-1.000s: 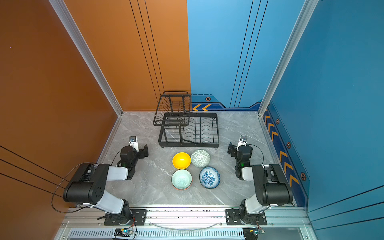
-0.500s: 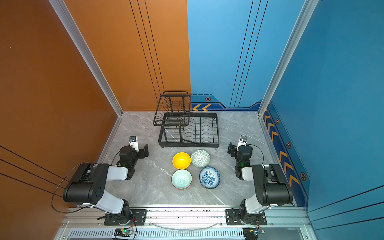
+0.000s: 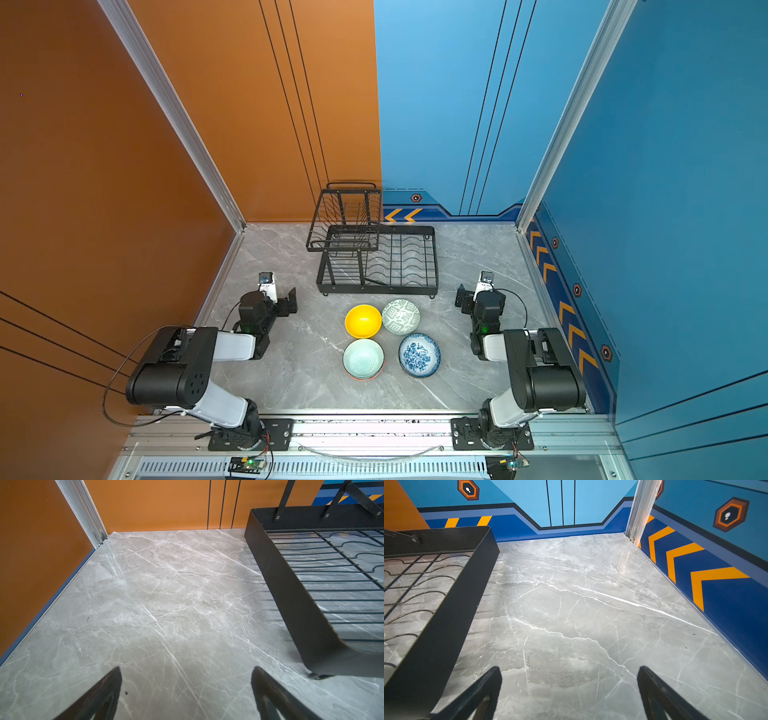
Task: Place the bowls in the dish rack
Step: 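Move the left gripper to the yellow bowl while the right gripper moves toward the rack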
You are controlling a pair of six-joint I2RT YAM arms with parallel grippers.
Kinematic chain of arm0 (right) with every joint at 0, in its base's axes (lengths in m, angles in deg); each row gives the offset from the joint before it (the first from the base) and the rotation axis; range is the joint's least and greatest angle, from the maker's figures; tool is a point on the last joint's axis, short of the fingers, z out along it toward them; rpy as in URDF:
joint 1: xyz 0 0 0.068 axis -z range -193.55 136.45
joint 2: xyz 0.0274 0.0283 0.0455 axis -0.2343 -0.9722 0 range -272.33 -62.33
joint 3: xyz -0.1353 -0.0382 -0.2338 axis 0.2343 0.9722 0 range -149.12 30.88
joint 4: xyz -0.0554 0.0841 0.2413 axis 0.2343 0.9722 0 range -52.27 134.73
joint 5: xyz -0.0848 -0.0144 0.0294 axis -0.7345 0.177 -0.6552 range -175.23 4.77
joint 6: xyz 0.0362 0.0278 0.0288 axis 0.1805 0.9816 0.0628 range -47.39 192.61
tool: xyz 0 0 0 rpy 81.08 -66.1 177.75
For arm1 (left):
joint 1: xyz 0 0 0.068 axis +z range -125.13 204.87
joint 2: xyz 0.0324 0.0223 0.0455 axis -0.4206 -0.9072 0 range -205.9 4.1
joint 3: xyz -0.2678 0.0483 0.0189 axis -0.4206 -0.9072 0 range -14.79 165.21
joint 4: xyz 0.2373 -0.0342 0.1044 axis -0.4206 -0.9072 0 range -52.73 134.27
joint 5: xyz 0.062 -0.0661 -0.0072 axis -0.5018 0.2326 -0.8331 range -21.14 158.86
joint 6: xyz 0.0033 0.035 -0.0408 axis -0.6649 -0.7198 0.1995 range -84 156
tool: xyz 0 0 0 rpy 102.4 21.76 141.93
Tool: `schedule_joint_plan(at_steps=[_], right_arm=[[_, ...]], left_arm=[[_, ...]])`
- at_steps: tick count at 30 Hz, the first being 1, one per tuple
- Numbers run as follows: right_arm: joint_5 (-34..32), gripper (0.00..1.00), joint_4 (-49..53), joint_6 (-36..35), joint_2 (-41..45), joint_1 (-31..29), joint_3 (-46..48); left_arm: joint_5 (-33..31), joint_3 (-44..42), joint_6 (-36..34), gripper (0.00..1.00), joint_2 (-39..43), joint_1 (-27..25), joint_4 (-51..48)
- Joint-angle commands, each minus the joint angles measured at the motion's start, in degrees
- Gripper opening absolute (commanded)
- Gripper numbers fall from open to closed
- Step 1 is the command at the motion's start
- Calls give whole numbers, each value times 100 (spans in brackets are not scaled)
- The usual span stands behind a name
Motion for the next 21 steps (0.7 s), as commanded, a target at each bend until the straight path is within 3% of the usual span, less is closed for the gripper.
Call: schedule_joint_plan(at_steps=[1,4,10,16,21], right_arm=[[-290,100,202,67,611,-9,76],[-556,100,1449,224,1511,-52,-205],[-779,100,3781,504,2633,-321,-1258],[170,100,5945,659,2353,-657,-2800],[528,100,7117,565,1726,-974,-3830]], left_arm=[[-512,177,28,98,581,-145,-561],[-718,410,291,98,1375,-170,-1762],[-408,1389,891,98,2361,-458,-4387],[-384,2398,1291,98,2519,-1190,-6700],[407,2680,1749,98,2478,-1522,-7399]])
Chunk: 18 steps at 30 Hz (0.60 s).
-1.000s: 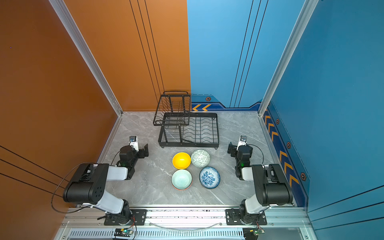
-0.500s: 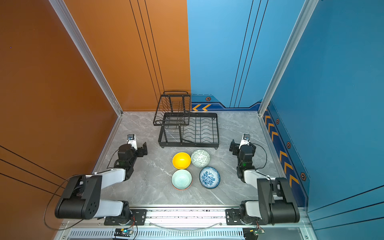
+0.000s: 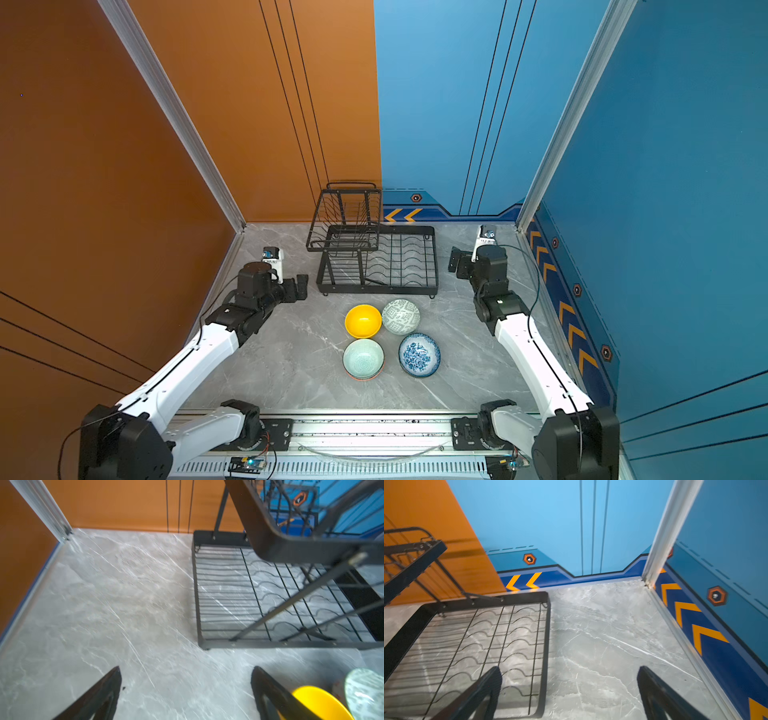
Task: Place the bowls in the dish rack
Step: 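Move the left gripper to the yellow bowl while the right gripper moves toward the rack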
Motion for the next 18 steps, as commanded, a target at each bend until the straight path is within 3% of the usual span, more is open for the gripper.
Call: schedule_joint_plan(at_steps=[1,7,18], right_arm=[[532,100,1529,58,-401,-141,-539],[863,100,2061,-8,-993,-417,-1222],[1019,100,2173,-68,-1299,-652,-1449]], left_arm=[[768,174,528,98,-23,-126,-1147],[1929,79,1082,98,-170,-230,-1153],[2253,-78,1465,98,-976,-866,-603]])
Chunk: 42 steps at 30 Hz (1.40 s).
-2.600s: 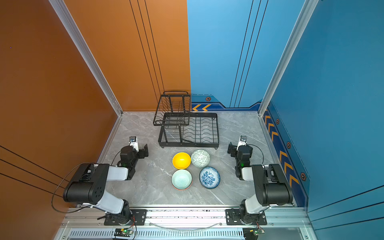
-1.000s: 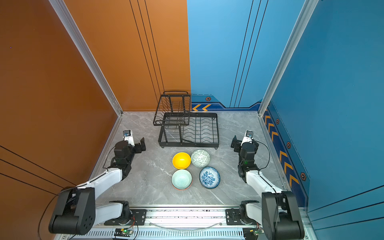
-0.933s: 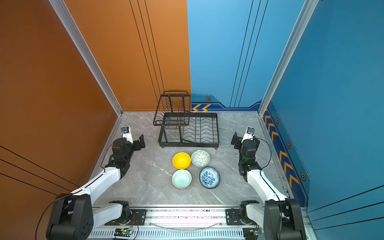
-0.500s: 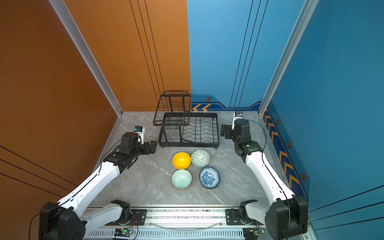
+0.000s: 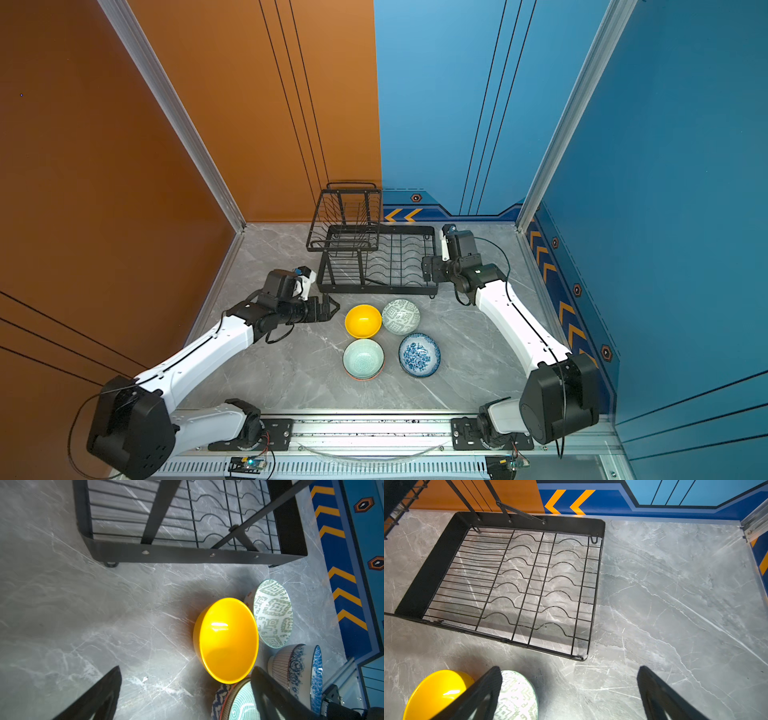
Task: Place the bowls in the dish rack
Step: 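Move the left gripper to the yellow bowl while the right gripper moves toward the rack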
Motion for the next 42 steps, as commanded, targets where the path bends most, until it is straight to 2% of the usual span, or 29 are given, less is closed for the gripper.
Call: schedule_joint_plan(at_steps=[1,9,22,29,31,37,42], right_arm=[[86,100,229,-56,-51,-49,-147],[107,100,268,-104,-92,-157,-102],[298,100,601,-278,-340,-225,-311],[238,100,607,-285,-420,-252,-323],[230,100,608,-283,-424,-256,-331],[195,100,603,-294,-417,-271,-311],[127,100,601,-301,-402,-269,-267]], left_arm=[[128,-86,181,98,-285,-197,151],[-59,-40,430,98,-1024,-658,712],[-211,145,523,99,-1788,-886,950],[-254,199,661,88,-2062,-892,1206],[-311,259,666,79,-2150,-897,1201],[-778,597,414,67,-2244,-996,874],[-780,790,305,53,-2360,-1022,581]])
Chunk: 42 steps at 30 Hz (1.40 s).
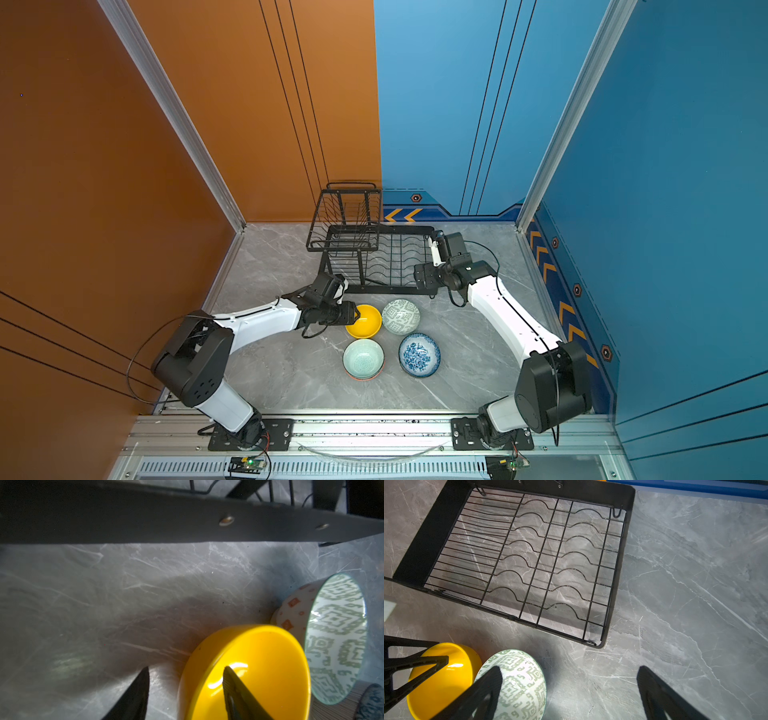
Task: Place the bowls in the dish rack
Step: 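Move the left gripper to the yellow bowl while the right gripper moves toward the rack, then grasp the yellow bowl rim with the left gripper and lift it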
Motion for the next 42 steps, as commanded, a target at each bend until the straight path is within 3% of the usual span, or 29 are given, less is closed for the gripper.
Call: schedule_joint_plan(at_steps=[1,11,24,31,42], right_arm=[[-87,100,170,-111,-51,-29,-95],[-170,100,174,-130,-12,-29,-39],[-250,100,173,-130,161,-22,46],[-98,100,179,-134,222,-20,34],[1145,100,252,-124,412,-333,-488]], left_arm=[[-163,150,-150,52,-157,-64,-305],[-158,131,-149,38,-280,-82,-388],[-497,164,-328,0,113,83,-841],[-967,156,-626,0,715,113,-1204],[-1602,763,-931,0,1540,-343,-1366]])
